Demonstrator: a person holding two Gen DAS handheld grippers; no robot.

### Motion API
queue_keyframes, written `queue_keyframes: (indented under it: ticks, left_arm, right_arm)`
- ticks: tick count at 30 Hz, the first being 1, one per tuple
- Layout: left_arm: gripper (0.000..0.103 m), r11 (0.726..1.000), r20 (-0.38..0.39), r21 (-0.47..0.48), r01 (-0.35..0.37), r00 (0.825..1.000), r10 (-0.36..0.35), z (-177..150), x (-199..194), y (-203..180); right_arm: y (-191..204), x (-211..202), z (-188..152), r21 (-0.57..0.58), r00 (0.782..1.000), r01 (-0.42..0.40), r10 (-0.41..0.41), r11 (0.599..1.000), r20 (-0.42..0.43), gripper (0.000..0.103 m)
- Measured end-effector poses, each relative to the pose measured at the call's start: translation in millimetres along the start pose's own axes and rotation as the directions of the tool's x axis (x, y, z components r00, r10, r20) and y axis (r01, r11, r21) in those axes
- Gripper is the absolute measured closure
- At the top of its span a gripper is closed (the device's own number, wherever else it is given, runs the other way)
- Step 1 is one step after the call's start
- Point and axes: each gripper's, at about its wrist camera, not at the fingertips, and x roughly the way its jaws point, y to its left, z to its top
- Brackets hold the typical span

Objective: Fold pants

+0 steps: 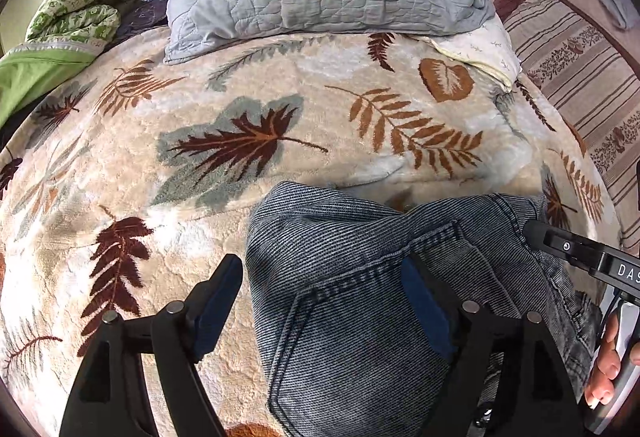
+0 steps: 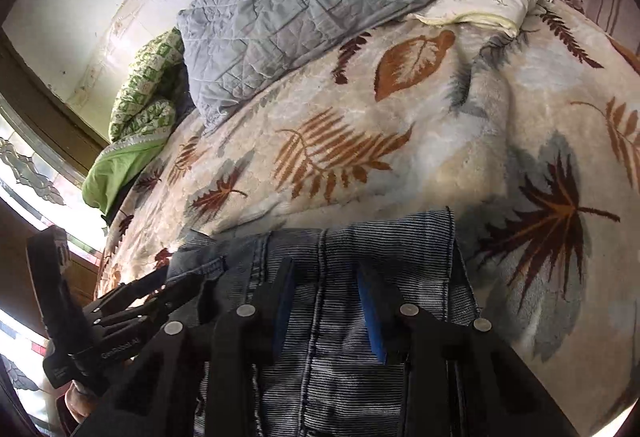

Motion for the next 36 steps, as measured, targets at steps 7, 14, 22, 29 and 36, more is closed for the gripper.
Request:
queue_keyframes:
  ticks: [7,14,22,29,36]
  left_arm:
    - [0.011,0.997,-0.034,-0.074,0.029,0.999,-0.032,-0.2,7.5,10.0]
    - [0.012,0.998,0.056,-0.035,0.043,0.998,-0.041,-15.8,-40.5,3.5]
    - [0.012,0.996,0.054,0.026,0.085,0.995,-0.087,-56.5,-73.0,-15.7]
    - [0.012,0.995,-0.024,0.077,0.068,0.997,-0.066,-95.6,-55.7,-28.6]
    - [0.004,0.993,-0.047,-0.004,0.117,0.992,-0.117,-106.3,-43.7,-15.2]
  right_arm:
    - [-7.9,2.2,-8.1,-0.056,1.000,-0.013,0.013,0.998,-0.007,0.063]
    - [-1.5,-38.3,-23.9,-0.103,0.997,-0.039,0.045,0.994,0.062,0.064]
    - [38.0,-64.7,-69.4,-0.266,0.994,0.000,0.029,0.964,0.102,0.049]
    - [42.6,-45.7,-98.9,-0.330,0.994,0.105,-0.099,0.938,0.036,0.046]
    - [44.2,-41.6,-122.2,-0.410,0.987,0.155,-0.161,0.899,0.019,0.043]
